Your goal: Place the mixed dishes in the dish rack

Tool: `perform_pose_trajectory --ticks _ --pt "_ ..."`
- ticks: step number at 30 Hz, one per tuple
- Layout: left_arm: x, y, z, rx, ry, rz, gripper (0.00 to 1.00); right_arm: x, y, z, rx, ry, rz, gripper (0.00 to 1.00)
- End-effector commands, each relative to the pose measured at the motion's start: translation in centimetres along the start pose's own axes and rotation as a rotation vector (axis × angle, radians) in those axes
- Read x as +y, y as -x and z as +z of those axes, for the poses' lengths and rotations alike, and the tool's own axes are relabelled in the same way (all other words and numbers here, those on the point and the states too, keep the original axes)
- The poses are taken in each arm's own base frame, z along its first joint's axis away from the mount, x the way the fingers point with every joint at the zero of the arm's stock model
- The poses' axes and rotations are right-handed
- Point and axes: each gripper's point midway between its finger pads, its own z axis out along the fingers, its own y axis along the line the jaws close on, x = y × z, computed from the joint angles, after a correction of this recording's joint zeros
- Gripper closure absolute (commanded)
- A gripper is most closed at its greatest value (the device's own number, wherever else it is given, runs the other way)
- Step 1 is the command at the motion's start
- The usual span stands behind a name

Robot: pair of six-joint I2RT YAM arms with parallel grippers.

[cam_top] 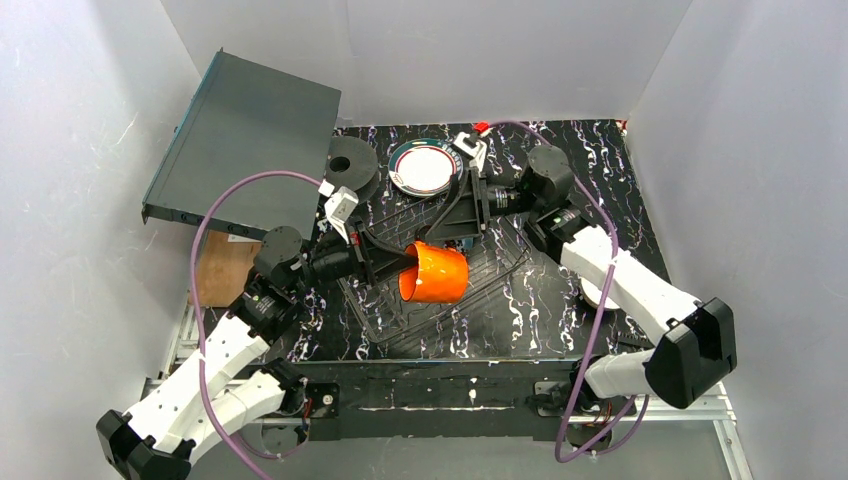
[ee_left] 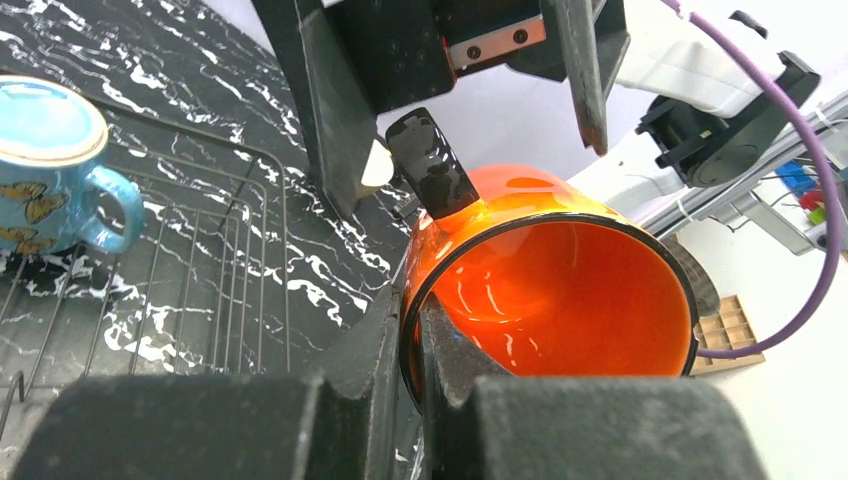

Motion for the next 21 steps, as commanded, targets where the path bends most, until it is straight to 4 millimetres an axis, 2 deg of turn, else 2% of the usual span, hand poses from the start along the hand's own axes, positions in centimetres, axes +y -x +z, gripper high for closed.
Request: perform_pose_trajectory --ticks 1,6,13,16,21 --pt "-2.6 2.6 -0.3 -0.087 -0.103 0.074 1.00 1.8 -0.4 1.0 0.026 0.099 -0.019 0.16" --pt "-2.2 3.3 -0.2 -0.138 -0.086 0.082 1.00 1.5 -0.6 2.0 -0.005 0.115 0.028 0.25" --pt "-1.2 3.8 0.0 -0.191 -0.050 0.084 1.00 2.1 0.0 3.0 -0.062 0.207 0.088 0.53" --pt "-1.1 4.1 -0.3 -0.218 -0.035 0.102 1.00 1.9 -0.1 3.4 -0.062 0.220 0.106 0.57" --pt "-1.1 4.5 -0.8 -0.245 -0.022 0.121 1.00 1.9 -0.1 3.4 -0.081 0.243 0.102 0.55"
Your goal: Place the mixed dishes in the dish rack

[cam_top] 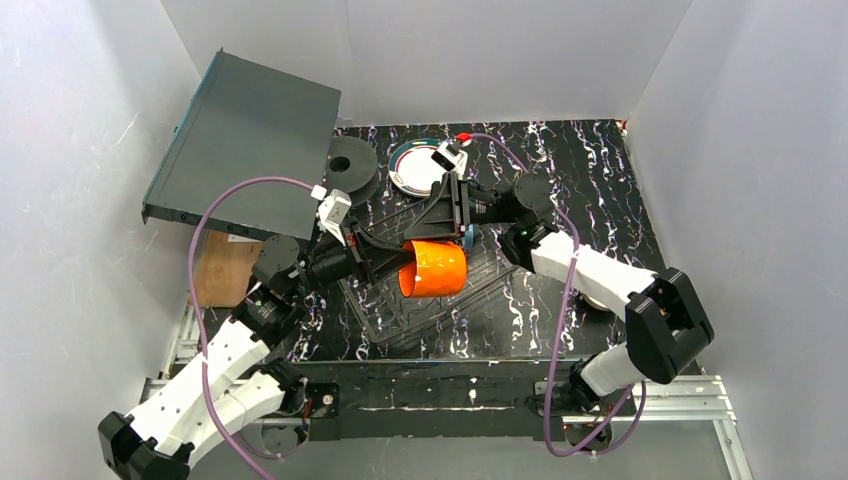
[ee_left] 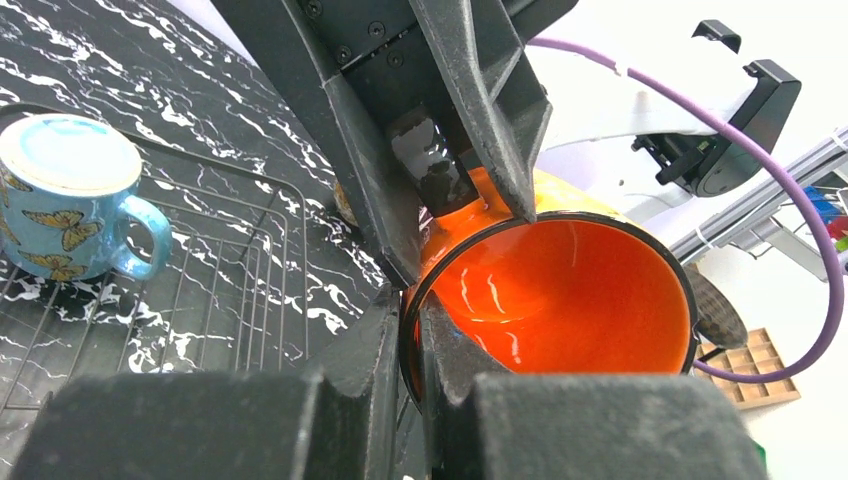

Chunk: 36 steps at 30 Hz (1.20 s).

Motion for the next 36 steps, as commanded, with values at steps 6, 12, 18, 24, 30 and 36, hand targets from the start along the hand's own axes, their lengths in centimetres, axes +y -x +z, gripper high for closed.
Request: perform_pose_trajectory --ticks 6,12,18,24,30,36 --pt "-1.9 3.9 -1.1 -0.168 -0.031 0.091 1.00 1.3 -0.1 -0.6 -0.009 0.112 -0.044 0.48" --pt "-1.6 3.8 -1.2 -0.172 -0.013 0.095 1.00 0.9 -0.4 -0.8 0.001 0.118 -0.032 0.63" --pt "-0.6 3.7 -0.6 -0.157 0.029 0.062 1.00 1.9 -0.4 -0.8 -0.004 0.136 -0.072 0.99" --pt "4.5 2.1 -2.0 -0.083 0.340 -0.017 0.66 0.7 1.2 -1.6 -0.076 0.072 -0.048 0.99" --pt "6.2 0.9 -4.9 -0.050 0.498 -0.024 0.23 -2.5 3.4 -4.7 -0.187 -0.087 0.000 0.99" --pt "6.2 1.3 -7.4 -0.010 0.614 -0.020 0.13 -7.7 4.3 -8.6 -0.231 -0.528 -0.079 0.99"
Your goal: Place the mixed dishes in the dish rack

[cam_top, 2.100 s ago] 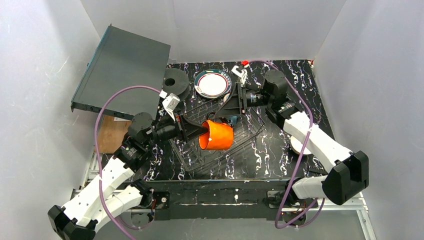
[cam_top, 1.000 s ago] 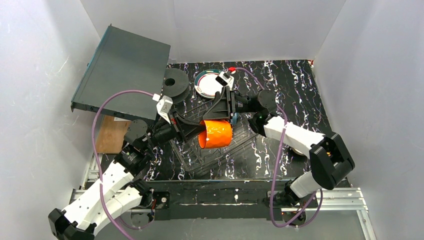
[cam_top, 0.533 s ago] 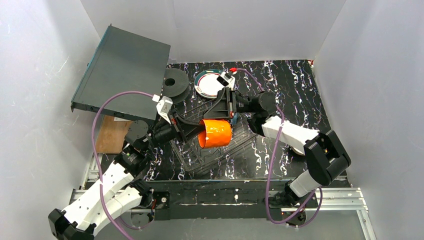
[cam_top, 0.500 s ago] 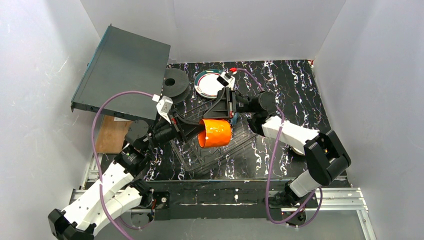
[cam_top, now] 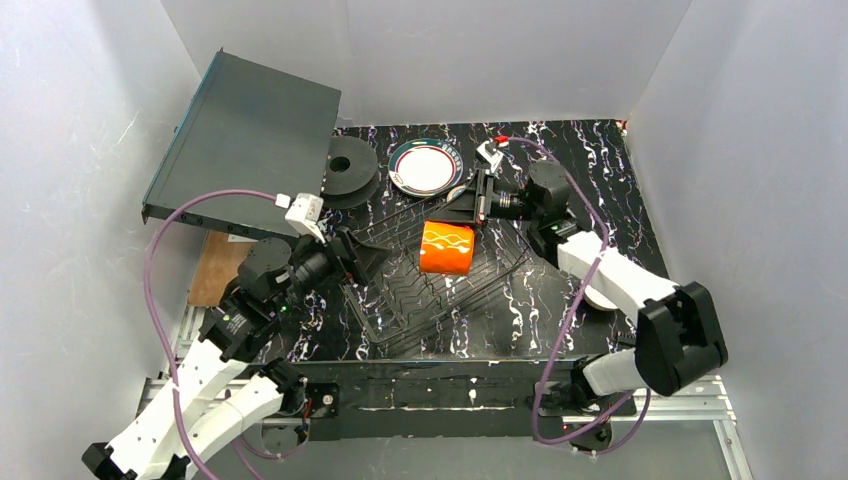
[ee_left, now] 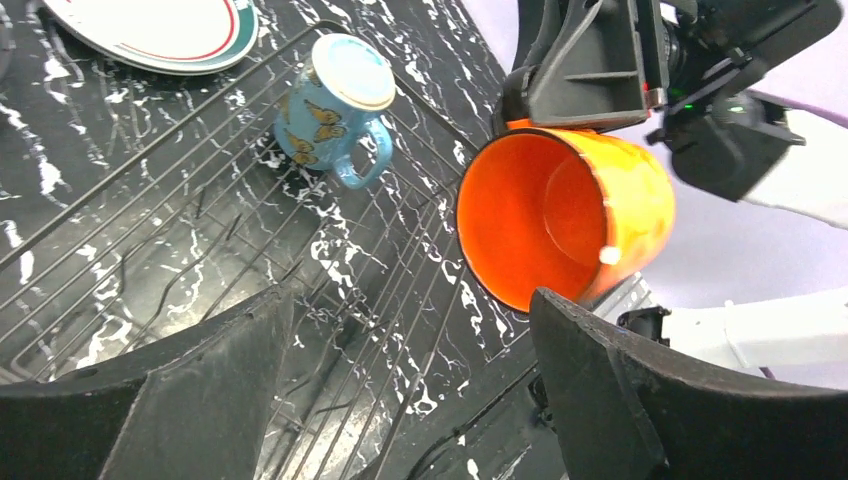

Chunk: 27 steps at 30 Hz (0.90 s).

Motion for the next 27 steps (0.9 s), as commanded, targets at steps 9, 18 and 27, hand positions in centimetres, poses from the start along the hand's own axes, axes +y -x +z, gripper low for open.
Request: perform_pose_trajectory --ticks 9,18,27 --pt "0.6 3.3 -4.0 -0.015 0.159 0.041 0.02 -6.6 4.0 -6.4 0.085 -0.830 -0.566 0.99" --pt "0.8 2.6 -3.9 0.016 0.173 0.015 0.02 -10.1 4.4 -7.0 0.316 -1.145 -0.872 0.99" --pt "0.6 2.6 -4.1 0.018 0.164 0.006 0.02 -14.4 5.3 -8.8 0.448 -1.360 -0.929 0.99"
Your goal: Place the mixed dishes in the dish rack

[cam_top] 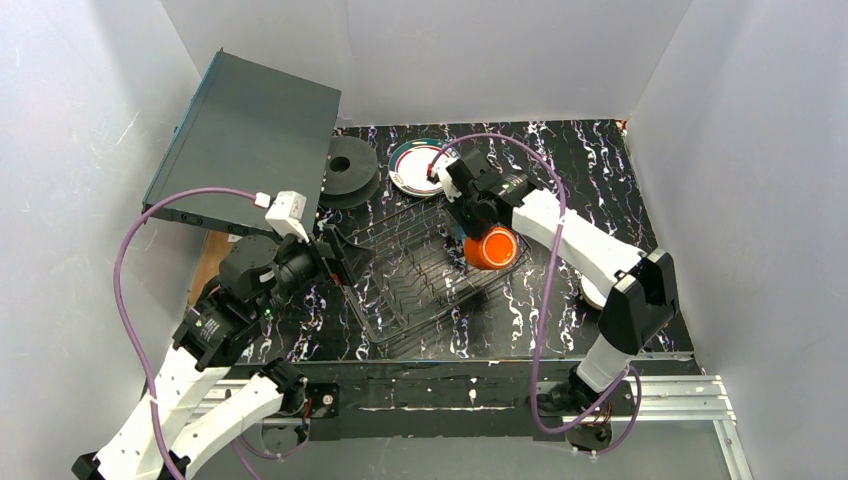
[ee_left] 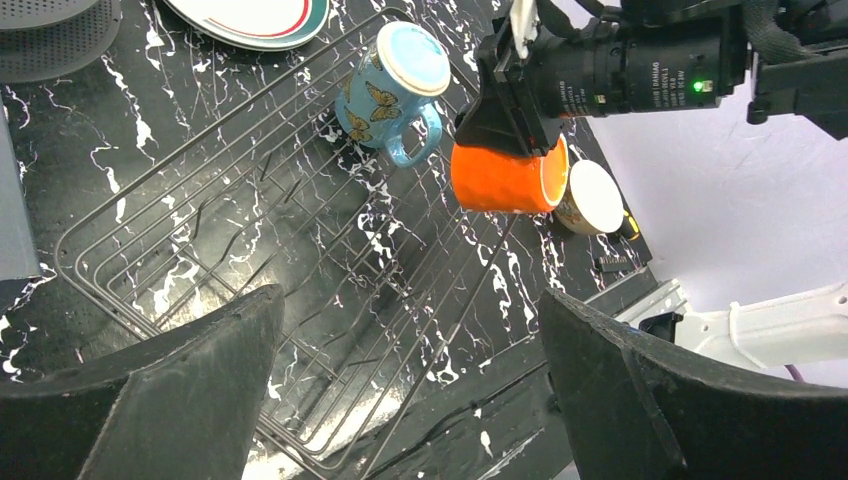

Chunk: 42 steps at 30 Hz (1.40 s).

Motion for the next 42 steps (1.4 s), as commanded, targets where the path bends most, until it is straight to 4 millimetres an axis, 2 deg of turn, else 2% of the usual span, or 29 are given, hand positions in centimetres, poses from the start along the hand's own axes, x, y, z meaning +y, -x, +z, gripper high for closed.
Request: perform_pose_trajectory --ticks 1,8,13,20,25,31,39,42 --pt "-0.3 0.6 -0.7 -0.017 -0.004 -0.003 0.02 -2.3 1.3 -0.7 -0.020 -0.106 -0.101 0.99" --pt "-0.1 0.2 -0.7 -0.010 -0.003 -0.015 0.02 0.2 0.2 2.0 0.037 -0.018 -0.312 0.99" --pt "-0.2 0.1 -0.5 -0.003 -0.006 -0.015 0.02 0.3 -1.1 3.5 0.093 -0.050 -0.428 0.99" --pt "-0.1 -0.1 -0.4 0.001 -0.007 -0.017 0.02 0.4 -3.3 5.7 0.145 -0.057 -0.459 0.98" --pt "-0.2 -0.2 -0.4 0.008 -0.013 -0.018 0.02 0.4 -3.7 7.4 0.163 -0.065 -0.465 0.86" --pt "-0.2 -0.3 -0.4 0.009 -0.011 -0.024 0.02 0.3 -4.0 8.4 0.178 -0.079 -0.470 0.81" --pt "-0.1 -0.5 -0.2 0.017 -0.007 -0.024 0.02 -0.6 -4.1 7.9 0.165 -0.136 -0.448 0.52" --pt "-0.1 -0.5 -0.1 0.018 -0.006 -0.024 0.02 -0.5 -3.8 7.3 0.149 -0.139 -0.428 0.45"
